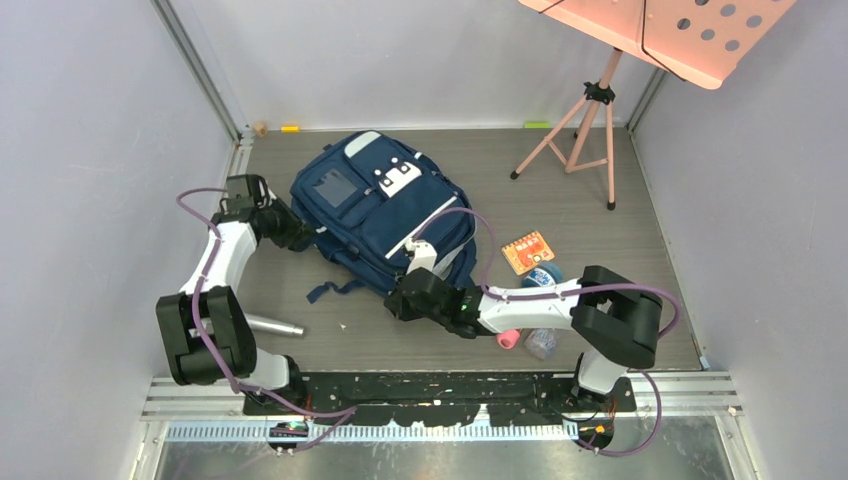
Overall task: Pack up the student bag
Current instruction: Zip the student bag at the center of the board.
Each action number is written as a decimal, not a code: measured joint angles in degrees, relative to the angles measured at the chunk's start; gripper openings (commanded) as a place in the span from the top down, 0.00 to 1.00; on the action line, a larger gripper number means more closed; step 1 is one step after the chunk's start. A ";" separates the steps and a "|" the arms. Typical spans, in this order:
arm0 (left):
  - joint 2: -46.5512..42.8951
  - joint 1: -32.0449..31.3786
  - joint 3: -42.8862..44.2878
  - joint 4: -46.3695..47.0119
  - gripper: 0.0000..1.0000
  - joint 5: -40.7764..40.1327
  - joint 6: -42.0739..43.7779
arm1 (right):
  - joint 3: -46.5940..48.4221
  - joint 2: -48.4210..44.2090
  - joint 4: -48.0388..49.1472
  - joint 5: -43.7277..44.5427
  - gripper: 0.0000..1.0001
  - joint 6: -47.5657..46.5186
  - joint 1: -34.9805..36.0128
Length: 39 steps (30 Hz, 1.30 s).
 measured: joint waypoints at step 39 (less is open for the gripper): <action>-14.27 -7.72 -6.27 0.42 0.27 -12.92 7.39 | -1.86 -3.52 -2.25 -1.97 1.00 -0.57 0.15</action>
